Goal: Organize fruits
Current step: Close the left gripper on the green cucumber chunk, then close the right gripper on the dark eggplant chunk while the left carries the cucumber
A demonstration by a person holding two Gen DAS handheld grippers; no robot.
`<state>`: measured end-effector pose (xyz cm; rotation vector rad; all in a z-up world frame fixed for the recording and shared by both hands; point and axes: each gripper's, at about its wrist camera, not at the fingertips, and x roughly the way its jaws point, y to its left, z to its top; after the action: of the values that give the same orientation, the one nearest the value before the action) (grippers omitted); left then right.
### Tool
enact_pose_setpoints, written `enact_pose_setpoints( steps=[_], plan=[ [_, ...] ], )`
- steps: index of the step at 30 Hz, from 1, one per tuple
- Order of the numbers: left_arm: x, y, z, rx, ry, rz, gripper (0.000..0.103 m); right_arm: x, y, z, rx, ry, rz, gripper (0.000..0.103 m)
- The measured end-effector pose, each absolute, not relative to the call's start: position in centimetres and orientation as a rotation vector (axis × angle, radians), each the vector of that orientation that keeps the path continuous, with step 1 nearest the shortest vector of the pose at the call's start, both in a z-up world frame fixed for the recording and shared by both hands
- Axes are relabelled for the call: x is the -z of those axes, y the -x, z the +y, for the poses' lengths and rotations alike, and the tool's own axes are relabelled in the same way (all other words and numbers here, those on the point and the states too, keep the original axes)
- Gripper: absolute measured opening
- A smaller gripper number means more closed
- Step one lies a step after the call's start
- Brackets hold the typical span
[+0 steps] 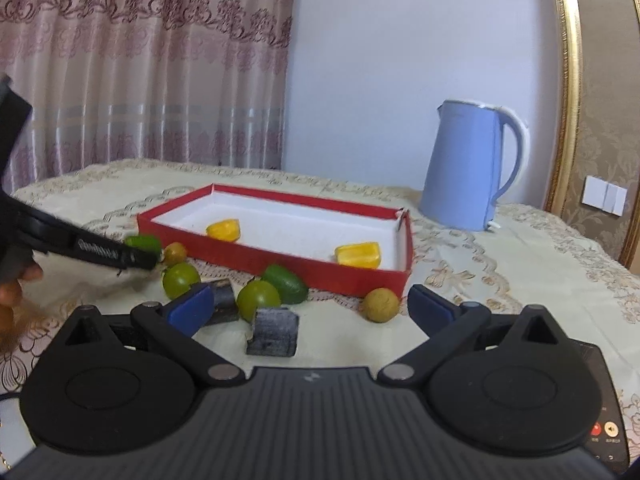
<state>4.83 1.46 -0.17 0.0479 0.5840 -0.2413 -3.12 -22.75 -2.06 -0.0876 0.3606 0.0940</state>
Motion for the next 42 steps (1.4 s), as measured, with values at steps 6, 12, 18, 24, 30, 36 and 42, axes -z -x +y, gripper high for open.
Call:
enact_pose_setpoints(
  steps=[6, 12, 18, 24, 30, 36, 42],
  plan=[
    [-1.3, -3.3, 2.0, 0.205, -0.083, 0.511, 0.032, 2.9, 1.2, -22.0, -0.148, 0.117, 0.435, 0.081],
    [-2.1, -2.7, 2.1, 0.205, -0.088, 0.488, 0.032, 3.6, -0.6, -21.4, -0.164, 0.144, 0.517, 0.040],
    [-2.1, -2.7, 2.1, 0.203, -0.088, 0.491, 0.032, 3.9, -1.0, -21.0, -0.177, 0.161, 0.542, 0.036],
    [-2.0, -2.8, 2.0, 0.190, -0.091, 0.509, 0.032, 3.6, -0.3, -21.0, -0.180, 0.158, 0.519, 0.028],
    [-2.0, -3.0, 2.0, 0.163, -0.098, 0.520, 0.032, 2.2, 1.6, -22.3, -0.138, 0.115, 0.447, 0.028],
    [-1.9, -3.3, 1.7, 0.143, -0.107, 0.536, 0.032, 0.2, 3.7, -23.5, -0.115, 0.069, 0.351, 0.028],
    [-2.0, -3.3, 1.6, 0.113, -0.125, 0.533, 0.032, -0.5, 4.6, -23.8, -0.122, 0.059, 0.316, 0.028]
  ],
)
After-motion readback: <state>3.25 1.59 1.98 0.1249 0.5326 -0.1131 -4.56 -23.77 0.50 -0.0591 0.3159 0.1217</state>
